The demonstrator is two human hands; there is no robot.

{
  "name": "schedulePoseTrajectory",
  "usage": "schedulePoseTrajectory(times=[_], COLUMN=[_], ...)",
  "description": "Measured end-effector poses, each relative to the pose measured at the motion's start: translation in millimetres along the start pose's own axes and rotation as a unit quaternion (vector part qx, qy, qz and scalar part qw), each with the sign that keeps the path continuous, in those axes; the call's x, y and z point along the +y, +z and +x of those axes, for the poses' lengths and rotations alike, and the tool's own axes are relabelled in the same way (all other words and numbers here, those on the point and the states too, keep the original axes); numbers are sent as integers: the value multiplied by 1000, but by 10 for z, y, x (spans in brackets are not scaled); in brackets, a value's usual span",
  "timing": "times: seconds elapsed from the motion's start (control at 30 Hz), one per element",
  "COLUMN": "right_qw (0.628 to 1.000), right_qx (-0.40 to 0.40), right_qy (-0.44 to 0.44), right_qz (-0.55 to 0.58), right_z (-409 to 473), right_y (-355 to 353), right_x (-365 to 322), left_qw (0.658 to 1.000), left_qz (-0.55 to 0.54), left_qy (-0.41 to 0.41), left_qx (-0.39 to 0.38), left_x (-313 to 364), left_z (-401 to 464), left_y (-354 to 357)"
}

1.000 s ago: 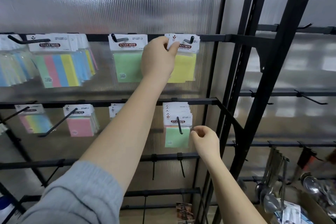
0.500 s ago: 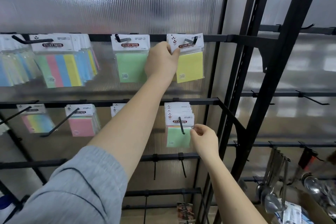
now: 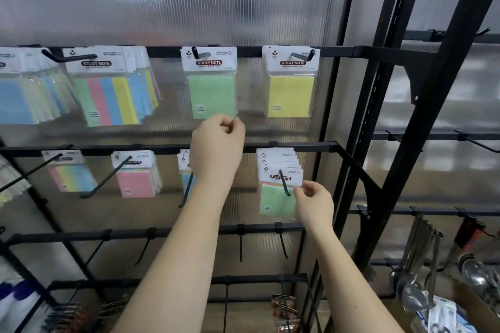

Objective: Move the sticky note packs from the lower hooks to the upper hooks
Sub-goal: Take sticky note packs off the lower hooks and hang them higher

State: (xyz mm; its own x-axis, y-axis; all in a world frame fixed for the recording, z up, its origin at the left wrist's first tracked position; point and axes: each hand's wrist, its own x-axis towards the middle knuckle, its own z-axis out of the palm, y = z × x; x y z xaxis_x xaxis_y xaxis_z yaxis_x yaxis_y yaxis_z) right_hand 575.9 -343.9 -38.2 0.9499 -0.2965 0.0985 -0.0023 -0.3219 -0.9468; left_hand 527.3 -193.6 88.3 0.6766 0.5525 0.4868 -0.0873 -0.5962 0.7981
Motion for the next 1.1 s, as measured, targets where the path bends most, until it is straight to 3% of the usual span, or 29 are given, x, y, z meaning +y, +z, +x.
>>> schedulePoseTrajectory(times=[0.43,1.1], right_qw=[999,991], right_qx=[-1,127], right_qy=[18,-30], right_qz=[46,-26], right_z=[-229,-643], right_y=[55,-235], right_x=[-154,-621], left_qw=[988,980], left_qz=[96,36], left_qy=[-112,-179], left_qx=[-51,-83], left_x=[-987,-1381], left_z=[-4,296], left_y=[-243,-136])
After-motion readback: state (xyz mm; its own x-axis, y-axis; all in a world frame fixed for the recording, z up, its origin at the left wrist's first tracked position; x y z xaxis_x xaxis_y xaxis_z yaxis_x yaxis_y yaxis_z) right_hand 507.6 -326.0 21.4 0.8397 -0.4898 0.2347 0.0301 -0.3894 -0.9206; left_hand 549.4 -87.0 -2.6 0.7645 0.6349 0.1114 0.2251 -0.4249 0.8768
